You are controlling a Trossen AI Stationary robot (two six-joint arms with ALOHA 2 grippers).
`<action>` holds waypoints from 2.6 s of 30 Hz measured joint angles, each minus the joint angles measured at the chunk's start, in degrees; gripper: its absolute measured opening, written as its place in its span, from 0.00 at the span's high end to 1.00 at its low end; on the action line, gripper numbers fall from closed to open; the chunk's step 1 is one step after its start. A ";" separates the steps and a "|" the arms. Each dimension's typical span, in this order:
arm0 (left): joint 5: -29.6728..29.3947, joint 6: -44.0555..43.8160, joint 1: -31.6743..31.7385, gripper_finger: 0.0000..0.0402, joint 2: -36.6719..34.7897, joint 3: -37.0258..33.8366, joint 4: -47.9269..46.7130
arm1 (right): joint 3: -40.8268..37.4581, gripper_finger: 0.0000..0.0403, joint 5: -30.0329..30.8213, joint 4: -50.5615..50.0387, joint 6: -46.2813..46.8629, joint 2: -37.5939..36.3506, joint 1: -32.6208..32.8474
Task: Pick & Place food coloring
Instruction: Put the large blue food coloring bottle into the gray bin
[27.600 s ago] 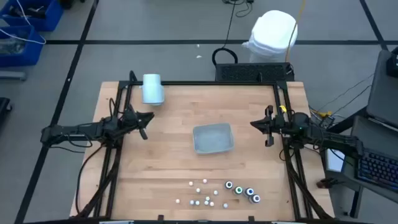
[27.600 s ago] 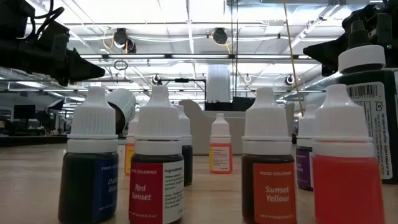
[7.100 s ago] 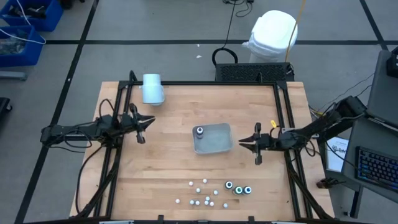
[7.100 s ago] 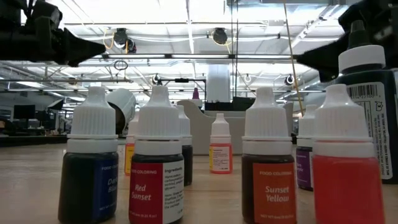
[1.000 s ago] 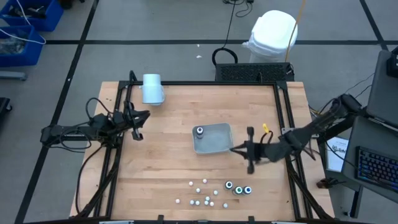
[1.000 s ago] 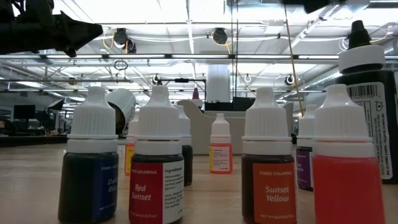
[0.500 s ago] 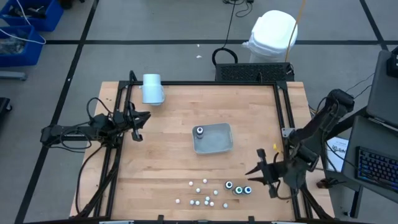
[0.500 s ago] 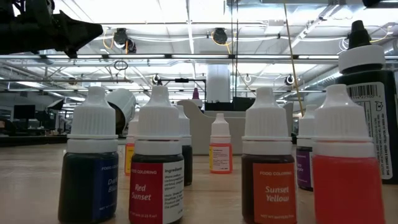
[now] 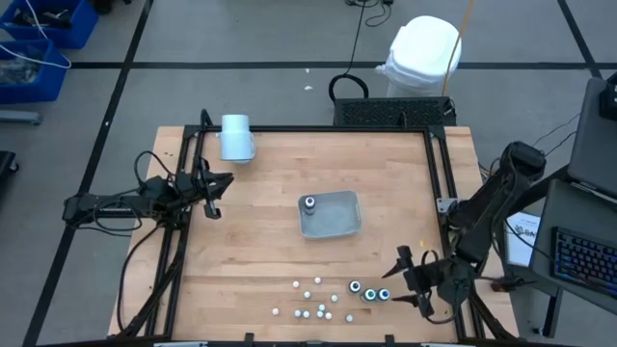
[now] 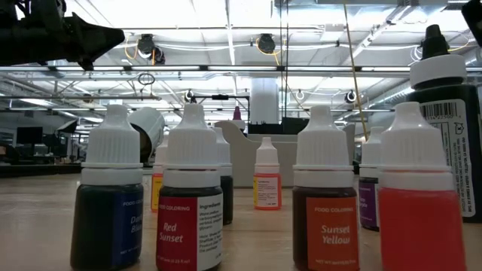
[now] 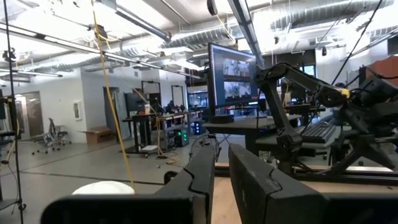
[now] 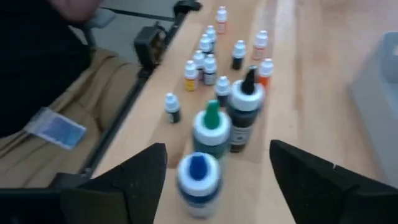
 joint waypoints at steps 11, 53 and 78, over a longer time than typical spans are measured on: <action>-0.02 -0.20 0.01 0.86 0.00 0.00 -0.38 | -0.91 0.36 -0.04 9.70 -0.93 8.86 -0.07; -0.04 -0.13 0.01 0.86 -0.01 -0.02 -0.38 | -0.93 0.50 0.48 8.72 4.06 11.31 -0.09; -0.07 0.87 0.01 0.86 0.00 -0.04 -0.34 | -0.97 0.71 -0.15 7.94 2.51 9.97 -0.22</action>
